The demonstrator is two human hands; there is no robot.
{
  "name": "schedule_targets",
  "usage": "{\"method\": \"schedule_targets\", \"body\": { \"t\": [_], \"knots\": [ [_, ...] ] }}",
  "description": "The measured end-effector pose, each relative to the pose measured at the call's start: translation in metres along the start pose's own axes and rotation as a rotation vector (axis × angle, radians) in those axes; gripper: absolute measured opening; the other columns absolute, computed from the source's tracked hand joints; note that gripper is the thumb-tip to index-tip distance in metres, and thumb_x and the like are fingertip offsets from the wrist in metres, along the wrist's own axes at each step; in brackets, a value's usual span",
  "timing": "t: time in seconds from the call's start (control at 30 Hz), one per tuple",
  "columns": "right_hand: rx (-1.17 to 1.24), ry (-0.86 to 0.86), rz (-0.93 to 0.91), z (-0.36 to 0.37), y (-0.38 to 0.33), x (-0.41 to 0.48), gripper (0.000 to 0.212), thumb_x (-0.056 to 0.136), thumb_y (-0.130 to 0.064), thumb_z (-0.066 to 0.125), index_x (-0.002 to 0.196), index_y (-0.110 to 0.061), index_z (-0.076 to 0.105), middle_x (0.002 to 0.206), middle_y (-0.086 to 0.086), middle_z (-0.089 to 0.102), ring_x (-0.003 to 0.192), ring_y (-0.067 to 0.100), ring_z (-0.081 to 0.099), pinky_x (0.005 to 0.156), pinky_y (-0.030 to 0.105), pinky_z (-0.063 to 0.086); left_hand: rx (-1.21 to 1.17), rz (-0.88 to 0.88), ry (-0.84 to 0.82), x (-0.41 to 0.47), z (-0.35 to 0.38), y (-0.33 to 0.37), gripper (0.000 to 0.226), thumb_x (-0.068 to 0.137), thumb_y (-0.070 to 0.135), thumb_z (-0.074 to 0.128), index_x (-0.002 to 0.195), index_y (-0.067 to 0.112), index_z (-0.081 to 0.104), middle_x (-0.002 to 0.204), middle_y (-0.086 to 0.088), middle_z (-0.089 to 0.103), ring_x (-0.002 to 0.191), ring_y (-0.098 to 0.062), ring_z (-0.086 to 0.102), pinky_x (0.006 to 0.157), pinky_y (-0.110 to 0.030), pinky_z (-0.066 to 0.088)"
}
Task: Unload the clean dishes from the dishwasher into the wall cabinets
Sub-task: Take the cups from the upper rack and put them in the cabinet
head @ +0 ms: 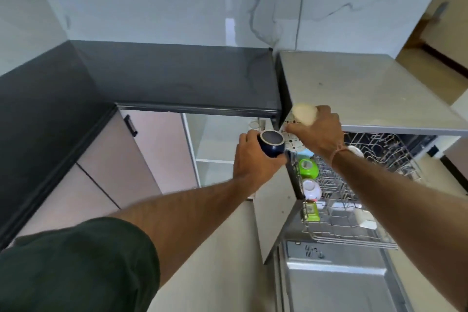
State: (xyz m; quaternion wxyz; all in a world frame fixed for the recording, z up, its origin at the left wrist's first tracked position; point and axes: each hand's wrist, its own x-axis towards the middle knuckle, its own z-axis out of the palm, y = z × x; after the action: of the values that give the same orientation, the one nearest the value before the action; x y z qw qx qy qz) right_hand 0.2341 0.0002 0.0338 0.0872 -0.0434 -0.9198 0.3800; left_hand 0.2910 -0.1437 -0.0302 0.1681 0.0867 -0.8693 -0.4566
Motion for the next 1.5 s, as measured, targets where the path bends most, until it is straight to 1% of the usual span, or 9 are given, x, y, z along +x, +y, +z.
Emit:
{"method": "schedule_targets", "body": {
  "t": [0.17,0.23,0.37,0.5,0.87,1.0,1.07,1.37,1.5],
  "knots": [
    [0.042,-0.098,-0.049,0.067,-0.021,-0.015,0.088,0.059,-0.061,0.079,0.129,-0.019,0.045,0.121,0.007,0.049,0.103,0.027,0.058,0.087,0.045,0.055,0.008,-0.106,0.02,0.01,-0.036,-0.059,0.072,0.062,0.038,0.089,0.119,0.018,0.048,0.114,0.001,0.053,0.102,-0.017,0.056,0.082,-0.029,0.055],
    [0.03,-0.128,-0.054,0.096,-0.023,-0.014,0.086,0.063,-0.057,0.079,0.131,-0.019,0.044,0.124,0.008,0.047,0.107,0.027,0.056,0.093,0.039,0.05,0.023,-0.132,0.042,0.019,-0.043,-0.086,0.073,0.061,0.037,0.09,0.117,0.016,0.049,0.113,0.0,0.052,0.099,-0.018,0.057,0.081,-0.029,0.054],
    [-0.003,-0.182,-0.046,0.155,-0.015,-0.001,0.087,0.069,-0.051,0.08,0.138,-0.019,0.038,0.13,0.006,0.042,0.112,0.024,0.052,0.09,0.028,0.043,0.074,-0.203,0.033,0.05,-0.041,-0.142,0.074,0.059,0.035,0.09,0.118,0.013,0.05,0.114,-0.002,0.052,0.099,-0.019,0.055,0.082,-0.031,0.052],
    [-0.031,-0.217,-0.012,0.213,0.002,0.029,0.089,0.066,-0.051,0.082,0.136,-0.022,0.036,0.132,0.006,0.04,0.112,0.027,0.052,0.096,0.04,0.051,0.081,-0.228,-0.011,0.093,-0.024,-0.201,0.072,0.06,0.036,0.089,0.117,0.014,0.051,0.115,-0.003,0.053,0.101,-0.018,0.055,0.083,-0.031,0.051],
    [-0.144,-0.235,-0.002,0.342,0.058,0.117,0.091,0.067,-0.041,0.085,0.138,-0.013,0.036,0.131,0.011,0.046,0.116,0.03,0.051,0.094,0.039,0.046,0.031,-0.189,-0.029,0.175,0.049,-0.336,0.066,0.059,0.037,0.087,0.111,0.013,0.055,0.107,-0.003,0.062,0.099,-0.02,0.059,0.081,-0.035,0.053],
    [-0.19,-0.271,-0.005,0.386,0.075,0.151,0.088,0.069,-0.038,0.085,0.136,-0.011,0.034,0.134,0.013,0.044,0.119,0.032,0.05,0.097,0.039,0.044,0.02,-0.195,-0.071,0.206,0.082,-0.377,0.067,0.056,0.04,0.086,0.11,0.013,0.057,0.106,-0.003,0.064,0.097,-0.018,0.061,0.071,-0.024,0.046],
    [-0.199,-0.298,0.008,0.407,0.079,0.171,0.089,0.068,-0.038,0.085,0.136,-0.011,0.035,0.134,0.014,0.046,0.119,0.033,0.052,0.099,0.039,0.045,0.018,-0.191,-0.076,0.22,0.095,-0.394,0.066,0.055,0.04,0.085,0.109,0.014,0.057,0.105,-0.003,0.064,0.096,-0.017,0.061,0.069,-0.02,0.043],
    [-0.29,-0.35,-0.014,0.489,0.095,0.258,0.09,0.064,-0.04,0.087,0.133,-0.012,0.037,0.131,0.014,0.051,0.12,0.033,0.051,0.098,0.042,0.047,0.0,-0.119,-0.07,0.266,0.138,-0.455,0.068,0.056,0.041,0.085,0.111,0.015,0.056,0.108,-0.002,0.063,0.101,-0.018,0.061,0.079,-0.032,0.053],
    [-0.272,-0.332,0.0,0.509,0.098,0.284,0.09,0.064,-0.04,0.088,0.134,-0.013,0.037,0.131,0.014,0.05,0.119,0.034,0.052,0.095,0.044,0.049,-0.017,-0.085,-0.073,0.284,0.153,-0.467,0.07,0.059,0.041,0.087,0.115,0.013,0.055,0.111,-0.002,0.063,0.103,-0.019,0.061,0.079,-0.029,0.053]
  ]
}}
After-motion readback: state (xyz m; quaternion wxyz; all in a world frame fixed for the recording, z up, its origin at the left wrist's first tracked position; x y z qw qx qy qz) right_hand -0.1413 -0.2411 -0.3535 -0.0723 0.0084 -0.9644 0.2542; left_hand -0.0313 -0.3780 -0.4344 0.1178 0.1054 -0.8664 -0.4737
